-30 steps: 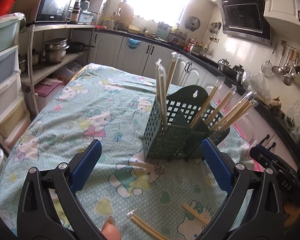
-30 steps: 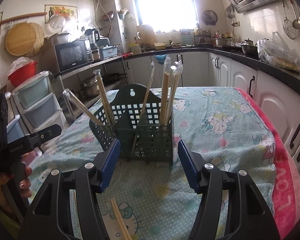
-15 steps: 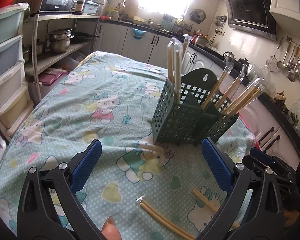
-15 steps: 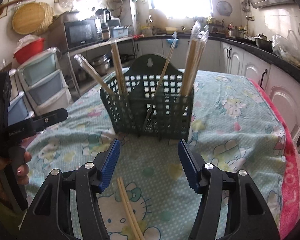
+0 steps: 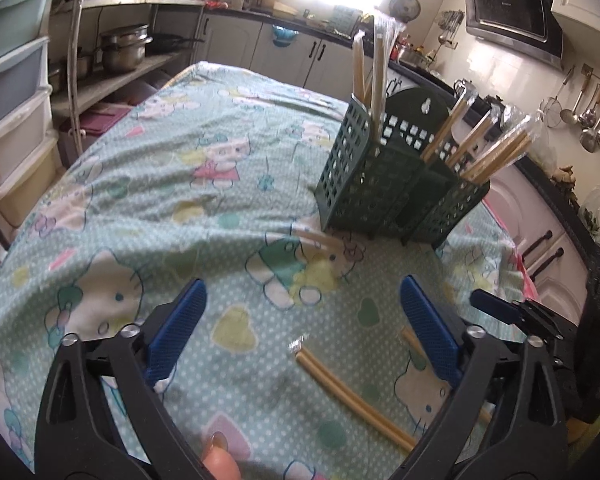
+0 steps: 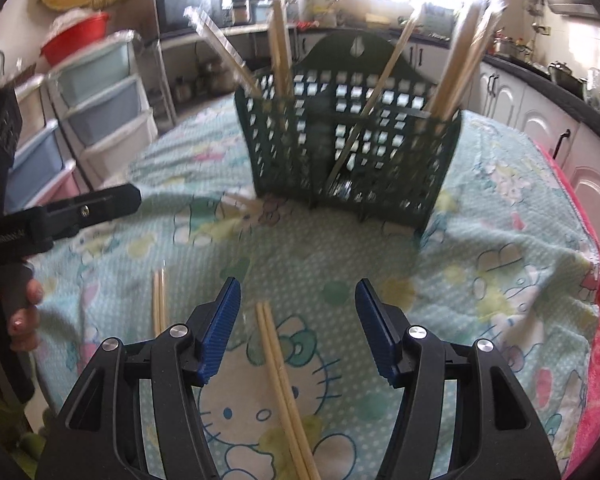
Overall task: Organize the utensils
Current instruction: 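Close the right tool on a chopstick while the left tool grasps another chopstick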
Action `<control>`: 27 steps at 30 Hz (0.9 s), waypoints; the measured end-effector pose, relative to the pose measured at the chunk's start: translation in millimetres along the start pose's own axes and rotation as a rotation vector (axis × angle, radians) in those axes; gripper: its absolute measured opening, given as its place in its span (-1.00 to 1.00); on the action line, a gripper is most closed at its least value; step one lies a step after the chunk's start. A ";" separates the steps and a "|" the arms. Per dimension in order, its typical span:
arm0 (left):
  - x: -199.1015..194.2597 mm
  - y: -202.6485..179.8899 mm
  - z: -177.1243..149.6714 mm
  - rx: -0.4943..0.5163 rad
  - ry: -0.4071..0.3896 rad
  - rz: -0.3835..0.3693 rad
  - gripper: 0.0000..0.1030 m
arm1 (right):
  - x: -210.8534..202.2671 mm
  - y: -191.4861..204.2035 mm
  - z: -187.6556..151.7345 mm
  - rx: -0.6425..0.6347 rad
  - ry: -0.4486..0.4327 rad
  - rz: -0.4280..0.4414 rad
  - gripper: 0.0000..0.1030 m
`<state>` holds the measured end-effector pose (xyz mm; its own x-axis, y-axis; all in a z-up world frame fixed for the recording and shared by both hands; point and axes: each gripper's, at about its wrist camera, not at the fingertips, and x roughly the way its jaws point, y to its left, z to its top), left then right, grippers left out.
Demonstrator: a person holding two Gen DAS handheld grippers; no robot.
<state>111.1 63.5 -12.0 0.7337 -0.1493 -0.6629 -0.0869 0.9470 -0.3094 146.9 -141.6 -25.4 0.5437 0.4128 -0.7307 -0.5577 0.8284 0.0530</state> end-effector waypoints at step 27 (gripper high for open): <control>45.9 -6.0 -32.0 -0.014 0.201 -0.012 -0.23 | 35.0 -6.5 -9.9 0.027 0.096 -0.040 -0.79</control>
<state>123.7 41.9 -62.4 0.5857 -0.2158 -0.7812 -0.0891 0.9409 -0.3267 163.3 -136.2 -58.1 0.5021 0.3422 -0.7942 -0.5189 0.8539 0.0398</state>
